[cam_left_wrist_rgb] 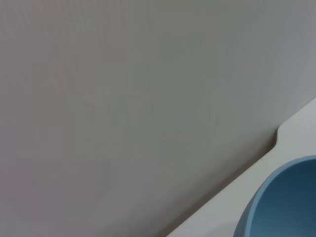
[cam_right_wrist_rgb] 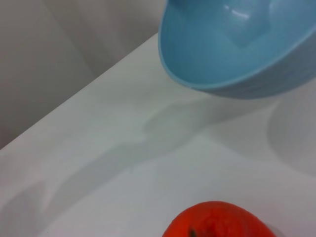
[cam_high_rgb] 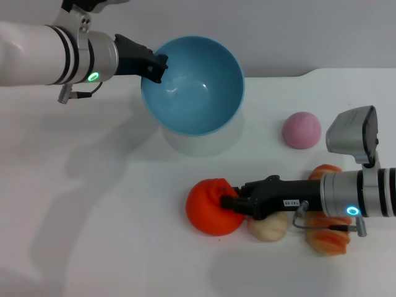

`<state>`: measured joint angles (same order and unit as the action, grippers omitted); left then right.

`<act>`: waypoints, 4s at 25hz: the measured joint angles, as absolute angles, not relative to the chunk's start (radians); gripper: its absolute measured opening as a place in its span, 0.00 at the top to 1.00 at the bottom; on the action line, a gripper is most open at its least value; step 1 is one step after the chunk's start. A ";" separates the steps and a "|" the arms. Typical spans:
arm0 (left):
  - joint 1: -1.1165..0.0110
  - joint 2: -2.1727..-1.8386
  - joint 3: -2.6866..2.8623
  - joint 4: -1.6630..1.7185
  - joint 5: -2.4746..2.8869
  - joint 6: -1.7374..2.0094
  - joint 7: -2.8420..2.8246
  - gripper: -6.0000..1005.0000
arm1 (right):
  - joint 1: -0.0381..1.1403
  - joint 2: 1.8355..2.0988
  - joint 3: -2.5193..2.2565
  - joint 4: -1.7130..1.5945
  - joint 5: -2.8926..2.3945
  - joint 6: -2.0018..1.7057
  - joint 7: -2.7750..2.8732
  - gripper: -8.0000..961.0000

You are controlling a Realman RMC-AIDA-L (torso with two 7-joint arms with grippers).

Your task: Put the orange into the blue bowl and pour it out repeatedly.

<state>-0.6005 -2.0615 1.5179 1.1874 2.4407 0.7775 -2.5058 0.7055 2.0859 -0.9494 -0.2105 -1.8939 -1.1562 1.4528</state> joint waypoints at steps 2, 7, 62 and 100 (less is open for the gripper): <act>-0.599 -2.062 1.527 1.187 2.441 0.776 -2.506 0.99 | 0.704 2.085 -0.949 -0.212 -1.894 -1.158 1.453 0.65; -0.598 -2.062 1.532 1.187 2.441 0.774 -2.505 0.99 | 0.704 2.085 -0.948 -0.216 -1.894 -1.172 1.448 0.79; -0.679 -2.069 1.628 1.160 2.547 1.146 -2.592 1.00 | 0.489 2.070 -0.912 -0.519 -1.435 -1.353 1.338 0.39; -0.206 -2.064 1.913 1.294 2.588 0.087 -2.720 0.20 | 0.432 2.080 -0.818 -0.161 -0.950 -1.303 0.545 0.23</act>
